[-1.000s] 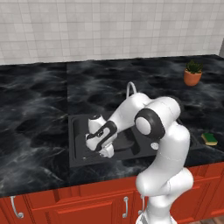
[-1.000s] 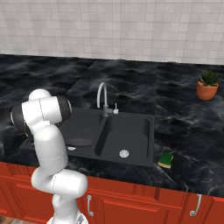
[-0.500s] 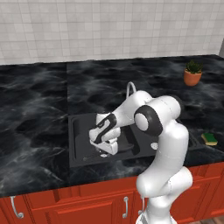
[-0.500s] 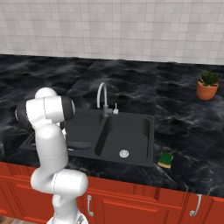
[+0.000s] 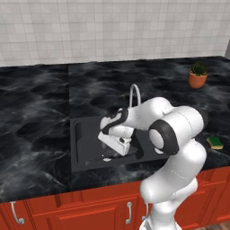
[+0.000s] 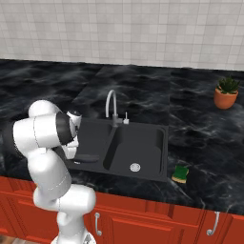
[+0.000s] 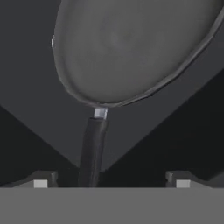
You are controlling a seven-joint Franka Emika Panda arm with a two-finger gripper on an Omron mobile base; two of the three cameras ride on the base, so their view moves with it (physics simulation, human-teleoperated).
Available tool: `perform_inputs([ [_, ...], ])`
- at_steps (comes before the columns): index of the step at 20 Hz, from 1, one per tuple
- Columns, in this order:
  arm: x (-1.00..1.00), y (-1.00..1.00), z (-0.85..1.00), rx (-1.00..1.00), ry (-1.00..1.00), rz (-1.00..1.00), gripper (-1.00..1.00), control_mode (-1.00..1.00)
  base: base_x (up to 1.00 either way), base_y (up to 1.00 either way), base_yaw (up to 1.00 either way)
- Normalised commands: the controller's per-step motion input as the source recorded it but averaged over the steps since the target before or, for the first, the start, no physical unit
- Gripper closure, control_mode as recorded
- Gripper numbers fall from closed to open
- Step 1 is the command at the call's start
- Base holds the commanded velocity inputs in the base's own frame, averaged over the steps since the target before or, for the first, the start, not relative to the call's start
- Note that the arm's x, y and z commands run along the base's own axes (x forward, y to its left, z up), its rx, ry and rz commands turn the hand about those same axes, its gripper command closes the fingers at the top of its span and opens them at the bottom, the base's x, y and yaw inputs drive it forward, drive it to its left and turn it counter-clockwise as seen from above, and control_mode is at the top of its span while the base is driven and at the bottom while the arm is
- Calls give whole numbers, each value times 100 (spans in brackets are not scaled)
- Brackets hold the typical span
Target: Pick the pan and sponge and place them into the sink. Then turn on the water.
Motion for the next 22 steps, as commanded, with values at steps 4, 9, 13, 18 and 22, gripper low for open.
perform_inputs([
  [4, -16, -4, 46, 14, 0, 2, -100, -100, 0, 0, 0],
  [9, 0, -1, 24, -4, 1, 6, -100, -100, 0, 0, 0],
  [13, 0, -21, 35, -11, 3, 13, -100, -100, 0, 0, 0],
  [18, 11, -55, 29, -7, 7, 23, -100, -100, 0, 0, 0],
  [22, 2, -72, 10, -6, 5, 35, -100, -100, 0, 0, 0],
])
